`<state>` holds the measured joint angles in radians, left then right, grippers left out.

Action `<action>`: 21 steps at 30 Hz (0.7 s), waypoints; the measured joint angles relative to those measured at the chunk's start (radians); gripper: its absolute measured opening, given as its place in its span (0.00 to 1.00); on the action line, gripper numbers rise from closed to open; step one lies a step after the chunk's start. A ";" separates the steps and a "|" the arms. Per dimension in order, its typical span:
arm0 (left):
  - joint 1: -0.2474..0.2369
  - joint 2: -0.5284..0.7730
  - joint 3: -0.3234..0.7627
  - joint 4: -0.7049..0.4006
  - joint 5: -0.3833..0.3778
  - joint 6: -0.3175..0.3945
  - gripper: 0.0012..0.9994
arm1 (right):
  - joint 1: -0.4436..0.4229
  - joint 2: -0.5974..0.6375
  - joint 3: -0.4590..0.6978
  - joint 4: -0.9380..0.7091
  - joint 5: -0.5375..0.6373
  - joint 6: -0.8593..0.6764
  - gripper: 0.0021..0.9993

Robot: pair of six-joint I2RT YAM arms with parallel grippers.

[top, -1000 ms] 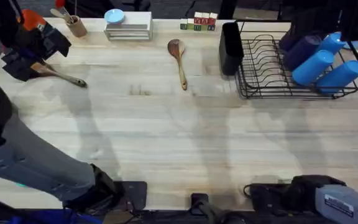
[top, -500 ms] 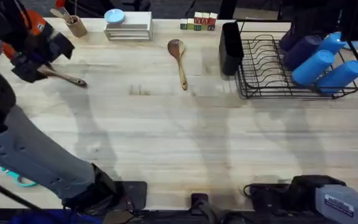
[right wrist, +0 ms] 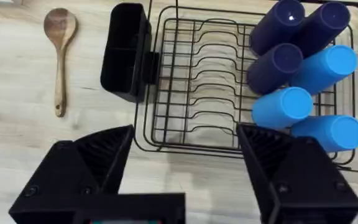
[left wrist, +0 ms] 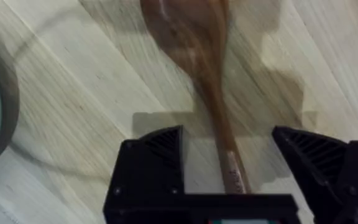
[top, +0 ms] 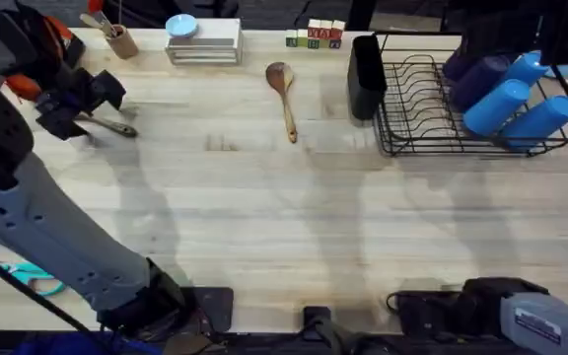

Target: Pick up the spoon on the table one by one and put them onto the rack

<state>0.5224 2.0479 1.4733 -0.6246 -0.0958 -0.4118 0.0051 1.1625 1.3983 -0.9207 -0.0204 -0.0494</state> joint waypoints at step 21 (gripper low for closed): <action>0.004 0.006 0.013 -0.012 -0.008 -0.015 0.05 | 0.000 0.000 0.000 0.017 0.000 0.000 1.00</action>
<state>0.5262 2.0541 1.4866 -0.6365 -0.1034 -0.4263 0.0051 1.1625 1.3983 -0.9037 -0.0204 -0.0494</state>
